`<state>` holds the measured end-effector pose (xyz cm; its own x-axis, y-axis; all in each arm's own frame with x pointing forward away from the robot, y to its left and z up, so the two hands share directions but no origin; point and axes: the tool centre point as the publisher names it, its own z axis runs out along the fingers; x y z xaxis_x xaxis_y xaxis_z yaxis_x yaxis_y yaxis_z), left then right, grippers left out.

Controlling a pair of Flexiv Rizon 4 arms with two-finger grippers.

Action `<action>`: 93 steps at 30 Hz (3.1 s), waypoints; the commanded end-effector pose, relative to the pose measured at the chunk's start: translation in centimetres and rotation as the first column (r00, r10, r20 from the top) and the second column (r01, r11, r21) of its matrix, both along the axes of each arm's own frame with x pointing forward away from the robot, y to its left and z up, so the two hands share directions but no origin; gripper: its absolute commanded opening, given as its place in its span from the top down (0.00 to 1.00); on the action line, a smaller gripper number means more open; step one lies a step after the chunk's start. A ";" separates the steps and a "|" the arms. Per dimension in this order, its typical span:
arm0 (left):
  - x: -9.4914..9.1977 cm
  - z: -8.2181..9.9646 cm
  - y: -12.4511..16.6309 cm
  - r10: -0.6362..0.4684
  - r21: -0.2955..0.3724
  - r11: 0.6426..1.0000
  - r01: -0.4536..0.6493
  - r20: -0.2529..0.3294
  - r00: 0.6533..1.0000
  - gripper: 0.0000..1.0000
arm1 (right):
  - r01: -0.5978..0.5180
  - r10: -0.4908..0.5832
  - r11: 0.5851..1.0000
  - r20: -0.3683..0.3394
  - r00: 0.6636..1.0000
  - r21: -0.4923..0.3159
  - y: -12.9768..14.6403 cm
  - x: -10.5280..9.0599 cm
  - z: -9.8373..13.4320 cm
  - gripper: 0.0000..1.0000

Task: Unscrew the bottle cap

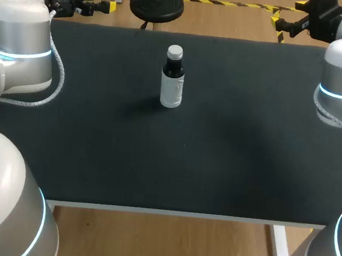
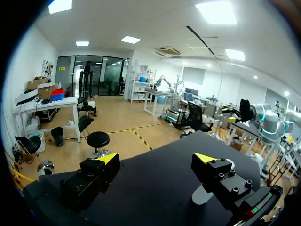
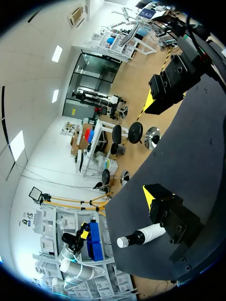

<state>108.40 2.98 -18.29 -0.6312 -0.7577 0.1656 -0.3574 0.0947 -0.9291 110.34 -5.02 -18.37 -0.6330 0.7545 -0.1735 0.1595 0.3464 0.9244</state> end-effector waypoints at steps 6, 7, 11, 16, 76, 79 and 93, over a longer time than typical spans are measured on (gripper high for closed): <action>-0.1 1.4 0.5 -0.179 0.017 0.984 0.179 0.111 0.978 0.00 | 0.000 0.000 1.000 0.000 1.000 0.000 0.0 0.0 0.0 0.00; -0.2 1.2 0.5 -0.203 0.011 0.979 0.203 0.114 0.972 0.00 | 0.000 0.000 1.000 0.000 1.000 0.000 0.0 0.0 0.0 0.00; -0.3 0.5 0.5 -0.312 -0.013 0.948 0.317 0.141 0.939 0.00 | 0.000 0.000 1.000 0.000 1.000 0.000 0.0 0.0 0.0 0.00; -0.7 -0.4 0.8 -0.430 -0.054 0.892 0.449 0.207 0.879 0.00 | 0.000 0.000 1.000 0.000 1.000 0.000 0.0 0.0 0.0 0.00; -6.9 -7.6 -9.4 -0.796 -0.058 0.561 0.826 0.235 0.557 0.00 | 0.000 0.000 1.000 0.000 1.000 0.000 0.0 0.0 0.0 0.00; -7.2 -8.0 -10.1 -0.801 -0.065 0.548 0.834 0.247 0.545 0.00 | 0.000 0.000 1.000 0.000 1.000 0.000 0.0 0.0 0.0 0.00; -8.8 -9.3 -13.6 -0.820 -0.049 0.517 0.855 0.258 0.511 0.00 | 0.000 0.000 1.000 0.000 1.000 0.000 0.0 0.0 0.0 0.00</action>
